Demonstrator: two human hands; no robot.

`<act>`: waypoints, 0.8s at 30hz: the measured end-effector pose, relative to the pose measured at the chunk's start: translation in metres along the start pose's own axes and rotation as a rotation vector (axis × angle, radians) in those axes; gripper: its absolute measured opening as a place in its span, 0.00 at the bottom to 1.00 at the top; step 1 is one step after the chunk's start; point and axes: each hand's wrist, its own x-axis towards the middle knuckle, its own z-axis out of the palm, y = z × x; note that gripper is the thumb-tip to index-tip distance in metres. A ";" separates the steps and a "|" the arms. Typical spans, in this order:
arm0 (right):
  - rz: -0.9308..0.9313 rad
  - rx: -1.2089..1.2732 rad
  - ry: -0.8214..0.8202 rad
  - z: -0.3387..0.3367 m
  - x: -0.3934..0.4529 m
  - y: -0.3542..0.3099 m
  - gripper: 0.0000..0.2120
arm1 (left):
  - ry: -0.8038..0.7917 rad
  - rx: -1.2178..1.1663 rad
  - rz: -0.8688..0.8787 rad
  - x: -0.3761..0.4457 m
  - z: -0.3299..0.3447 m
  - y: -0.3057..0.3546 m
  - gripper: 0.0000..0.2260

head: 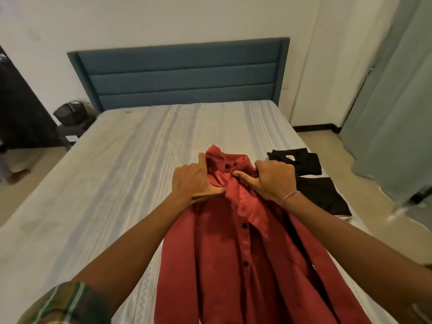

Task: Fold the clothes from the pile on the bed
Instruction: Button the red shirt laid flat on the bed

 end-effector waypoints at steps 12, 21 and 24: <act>0.289 0.570 -0.603 0.243 0.037 0.011 0.22 | -0.420 -0.256 -0.224 0.050 0.263 -0.020 0.34; 0.502 0.576 -0.766 0.303 -0.111 0.064 0.12 | -0.881 -0.633 -0.364 -0.089 0.335 0.004 0.09; 0.536 0.549 -0.796 0.306 -0.143 0.080 0.12 | -0.886 -0.709 -0.425 -0.120 0.336 0.024 0.06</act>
